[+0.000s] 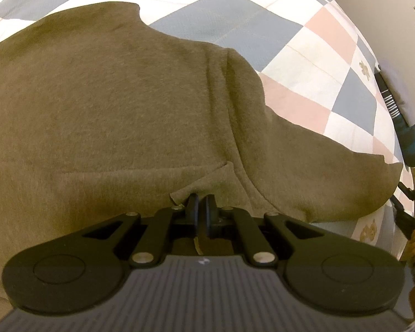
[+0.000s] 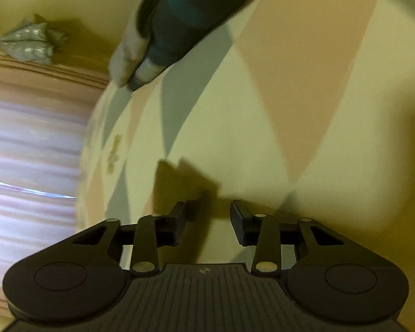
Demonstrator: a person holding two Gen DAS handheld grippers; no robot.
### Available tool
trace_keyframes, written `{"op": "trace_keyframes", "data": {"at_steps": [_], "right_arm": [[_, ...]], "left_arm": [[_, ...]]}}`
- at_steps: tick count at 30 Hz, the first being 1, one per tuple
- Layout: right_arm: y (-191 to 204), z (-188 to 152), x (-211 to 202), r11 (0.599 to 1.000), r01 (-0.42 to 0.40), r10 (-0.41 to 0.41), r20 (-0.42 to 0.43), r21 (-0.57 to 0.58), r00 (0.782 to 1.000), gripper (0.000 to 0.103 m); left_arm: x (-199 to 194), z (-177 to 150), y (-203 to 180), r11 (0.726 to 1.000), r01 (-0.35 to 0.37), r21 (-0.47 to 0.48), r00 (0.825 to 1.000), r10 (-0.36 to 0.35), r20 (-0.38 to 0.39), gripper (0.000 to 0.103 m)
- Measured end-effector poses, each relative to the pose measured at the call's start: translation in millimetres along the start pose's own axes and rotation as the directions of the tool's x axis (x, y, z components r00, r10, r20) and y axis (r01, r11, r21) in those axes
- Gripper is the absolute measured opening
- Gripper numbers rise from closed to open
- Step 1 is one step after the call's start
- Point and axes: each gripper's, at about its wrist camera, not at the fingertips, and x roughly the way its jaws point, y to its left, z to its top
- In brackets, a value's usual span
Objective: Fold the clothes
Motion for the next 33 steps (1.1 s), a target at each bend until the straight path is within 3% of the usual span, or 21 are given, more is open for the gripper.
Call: {"op": "trace_keyframes", "data": {"at_steps": [2,3,4,7,10,12,14,16,18,20,23,25,26,27,30,31,33], "right_arm": [[4,-7,15,0.999,-0.043,0.044,-0.004,0.022,0.999,0.037],[11,-10,21,1.0,-0.016,0.016,-0.014,0.005,1.0,0.018],[19,-13,23,1.0,0.019,-0.019,-0.017,-0.008,1.0,0.012],[52,-21,13,0.988,0.151,-0.15,0.022,-0.033,0.988,0.009],[115,-37,-2,0.967,0.215,-0.203,0.093,-0.139,0.975,0.008],[175,-60,-4,0.946,0.192,-0.166,0.117,-0.261,0.979,0.008],[231,-98,-4,0.916,0.106,-0.071,0.103,-0.387,0.992,0.008],[287,-156,-3,0.855,-0.014,0.044,0.046,-0.518,0.998,0.008],[332,-230,6,0.768,-0.15,0.133,-0.074,-0.623,0.988,0.008],[362,-315,18,0.673,-0.291,0.17,-0.241,-0.68,0.956,0.008],[378,-436,33,0.563,-0.453,0.156,-0.45,-0.691,0.879,0.011],[374,-514,45,0.473,-0.518,0.079,-0.551,-0.713,0.831,0.028],[368,-552,53,0.426,-0.539,0.015,-0.59,-0.727,0.807,0.053],[358,-585,57,0.375,-0.549,-0.057,-0.61,-0.747,0.791,0.063],[317,-631,48,0.258,-0.567,-0.186,-0.616,-0.782,0.765,0.061],[305,-633,44,0.234,-0.559,-0.213,-0.603,-0.796,0.769,0.061],[284,-616,42,0.189,-0.507,-0.262,-0.541,-0.841,0.8,0.061]], "left_arm": [[0,0,0,1.0,0.001,-0.002,1.0,-0.001,0.002,0.002],[0,0,0,1.0,0.001,-0.001,1.0,-0.001,0.002,0.002],[-1,0,0,1.0,0.001,0.002,1.0,-0.001,0.003,0.002],[-2,1,-1,1.0,-0.002,0.008,1.0,0.002,0.002,0.002],[-8,2,-3,1.0,-0.006,0.02,1.0,0.006,0.012,0.003],[-21,3,0,1.0,0.006,0.007,0.999,-0.007,0.04,0.004],[-44,0,8,1.0,0.028,-0.01,0.996,-0.027,0.09,0.006],[-72,-8,23,0.998,0.043,-0.038,0.99,-0.037,0.139,0.008],[-102,-21,48,0.996,0.04,-0.08,0.984,-0.025,0.178,0.009],[-135,-43,85,0.99,0.014,-0.142,0.978,0.016,0.21,0.009],[-183,-88,154,0.964,-0.048,-0.262,0.968,0.11,0.227,0.009],[-209,-119,199,0.935,-0.092,-0.342,0.961,0.173,0.216,0.01],[-218,-135,219,0.92,-0.117,-0.373,0.958,0.204,0.202,0.01],[-225,-151,238,0.904,-0.141,-0.403,0.955,0.231,0.184,0.01],[-231,-189,283,0.863,-0.183,-0.471,0.955,0.27,0.123,0.01],[-230,-199,293,0.854,-0.173,-0.491,0.959,0.26,0.114,0.01],[-224,-209,302,0.845,-0.106,-0.524,0.971,0.203,0.13,0.011]]}}
